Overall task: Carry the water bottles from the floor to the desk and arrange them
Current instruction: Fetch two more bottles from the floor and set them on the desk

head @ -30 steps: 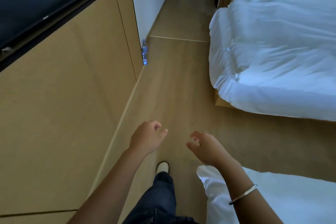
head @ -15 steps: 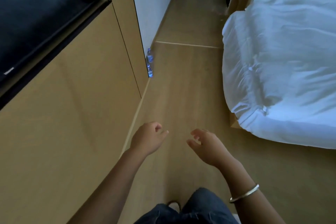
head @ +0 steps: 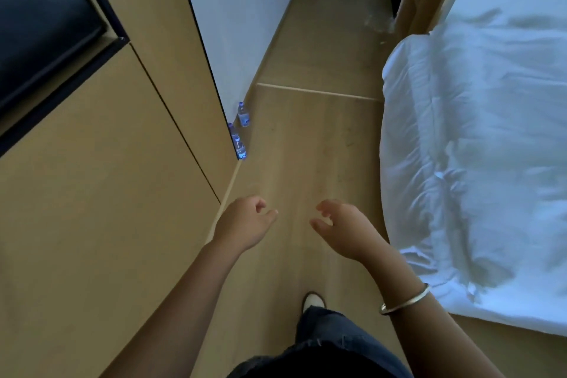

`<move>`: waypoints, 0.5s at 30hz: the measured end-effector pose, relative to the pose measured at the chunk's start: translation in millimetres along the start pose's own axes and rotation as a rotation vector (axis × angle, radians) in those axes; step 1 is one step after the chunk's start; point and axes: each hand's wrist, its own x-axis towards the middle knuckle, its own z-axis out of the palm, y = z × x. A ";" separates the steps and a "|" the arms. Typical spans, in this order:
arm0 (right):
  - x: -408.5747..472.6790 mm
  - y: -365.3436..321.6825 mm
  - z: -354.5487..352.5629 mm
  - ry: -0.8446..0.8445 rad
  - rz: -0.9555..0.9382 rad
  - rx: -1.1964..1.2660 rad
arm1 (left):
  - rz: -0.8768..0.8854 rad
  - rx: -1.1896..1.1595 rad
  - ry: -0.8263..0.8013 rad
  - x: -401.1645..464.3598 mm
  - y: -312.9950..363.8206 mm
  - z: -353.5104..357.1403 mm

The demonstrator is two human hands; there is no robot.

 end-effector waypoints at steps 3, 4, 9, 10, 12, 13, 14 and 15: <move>62.4 8.0 -32.6 -0.004 -0.013 -0.021 | -0.030 -0.013 0.020 53.1 25.6 -5.7; 79.3 8.8 -41.0 -0.001 -0.017 -0.024 | -0.038 -0.018 0.030 66.5 31.1 -8.5; 158.1 8.1 -74.5 -0.045 -0.040 -0.030 | -0.076 -0.053 0.022 137.6 47.0 -17.4; 174.1 7.8 -80.0 -0.059 -0.039 -0.032 | -0.080 -0.058 0.015 153.7 49.6 -18.9; 207.1 6.7 -88.5 -0.073 -0.034 -0.035 | -0.085 -0.063 0.007 186.4 52.5 -21.9; 224.1 5.3 -92.2 -0.077 -0.031 -0.035 | -0.084 -0.064 0.000 203.0 53.7 -23.9; 238.4 3.3 -95.2 -0.082 -0.026 -0.034 | -0.081 -0.065 -0.005 217.5 54.6 -26.2; 257.5 0.1 -99.2 -0.088 -0.021 -0.034 | -0.081 -0.071 -0.011 236.9 55.8 -30.0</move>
